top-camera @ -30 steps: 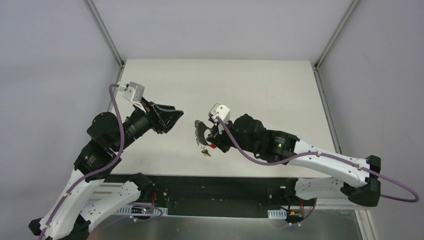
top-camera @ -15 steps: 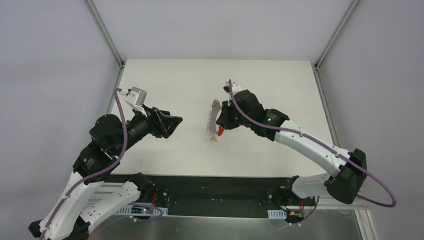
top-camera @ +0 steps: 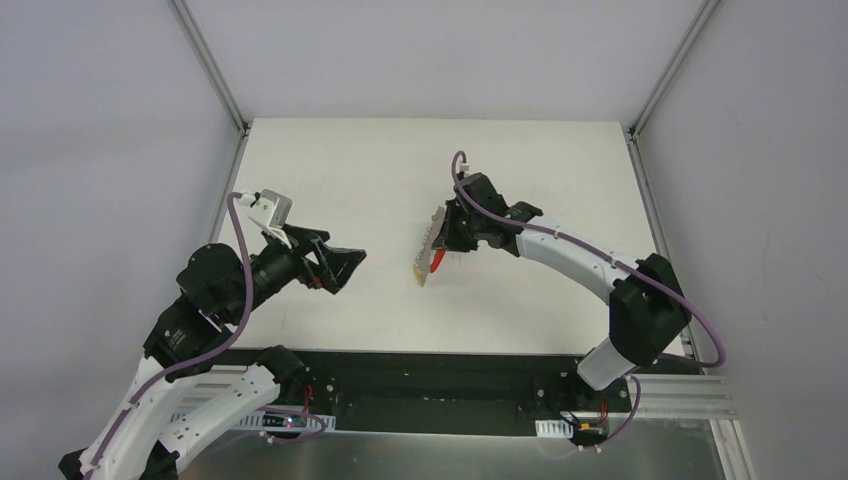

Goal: Put the keys on the keyring

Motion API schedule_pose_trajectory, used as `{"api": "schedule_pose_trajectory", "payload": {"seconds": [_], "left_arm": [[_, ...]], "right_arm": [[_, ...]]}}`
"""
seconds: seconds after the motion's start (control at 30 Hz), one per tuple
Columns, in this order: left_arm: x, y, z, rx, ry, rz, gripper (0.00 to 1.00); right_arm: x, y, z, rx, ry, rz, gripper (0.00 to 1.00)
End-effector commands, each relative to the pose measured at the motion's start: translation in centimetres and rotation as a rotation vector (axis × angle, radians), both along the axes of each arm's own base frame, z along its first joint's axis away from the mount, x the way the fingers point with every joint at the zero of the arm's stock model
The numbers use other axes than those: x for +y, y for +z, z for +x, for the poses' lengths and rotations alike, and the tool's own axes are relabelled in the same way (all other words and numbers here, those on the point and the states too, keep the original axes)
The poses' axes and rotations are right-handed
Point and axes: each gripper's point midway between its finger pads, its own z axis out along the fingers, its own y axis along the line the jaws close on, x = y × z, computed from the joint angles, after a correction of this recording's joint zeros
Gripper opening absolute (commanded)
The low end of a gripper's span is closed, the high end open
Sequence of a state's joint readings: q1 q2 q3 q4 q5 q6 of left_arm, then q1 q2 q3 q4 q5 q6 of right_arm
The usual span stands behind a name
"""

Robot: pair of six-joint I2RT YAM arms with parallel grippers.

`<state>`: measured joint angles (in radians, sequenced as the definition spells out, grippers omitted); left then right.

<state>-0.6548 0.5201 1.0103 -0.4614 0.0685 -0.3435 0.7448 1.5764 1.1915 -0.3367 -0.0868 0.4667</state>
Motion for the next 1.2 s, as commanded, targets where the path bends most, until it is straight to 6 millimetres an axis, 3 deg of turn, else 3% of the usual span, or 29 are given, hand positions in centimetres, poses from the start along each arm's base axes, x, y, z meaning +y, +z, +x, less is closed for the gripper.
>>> {"api": "schedule_pose_trajectory", "payload": {"seconds": [0.0, 0.33, 0.47, 0.57, 0.7, 0.83, 0.97, 1.07, 1.17], "left_arm": [[0.0, 0.1, 0.2, -0.026, -0.001, 0.016, 0.99], [-0.9, -1.3, 1.1, 0.023, -0.017, 0.072, 0.99], [-1.3, -1.4, 1.2, 0.037, -0.031, 0.084, 0.99], [-1.2, -1.4, 1.3, 0.033, -0.026, 0.087, 0.99], [-1.3, -1.4, 1.3, 0.034, -0.033, 0.092, 0.99], [-1.6, -1.4, 1.4, 0.042, -0.042, 0.094, 0.99], [-1.1, -1.3, 1.7, 0.041, -0.009, 0.102, 0.99], [-0.6, -1.3, 2.0, 0.044, 0.021, 0.116, 0.99], [-0.3, -1.4, 2.4, 0.05, 0.048, 0.131, 0.99]], "right_arm": [[1.0, 1.2, 2.4, 0.014, -0.075, 0.11, 0.0], [0.6, -3.7, 4.5, 0.191, -0.17, 0.208, 0.04], [0.6, -5.1, 4.9, 0.229, -0.192, 0.214, 0.15], [0.5, -5.5, 5.0, 0.241, -0.193, 0.23, 0.33], [0.0, -4.7, 5.3, 0.202, -0.196, 0.226, 0.53], [-1.0, -3.3, 5.0, 0.158, -0.197, 0.207, 0.63], [-3.3, -1.8, 4.1, 0.088, -0.204, 0.134, 0.78], [-5.5, -0.2, 3.5, 0.019, -0.223, 0.08, 0.97], [-7.4, 2.3, 3.0, -0.069, -0.24, 0.045, 0.99]]}}
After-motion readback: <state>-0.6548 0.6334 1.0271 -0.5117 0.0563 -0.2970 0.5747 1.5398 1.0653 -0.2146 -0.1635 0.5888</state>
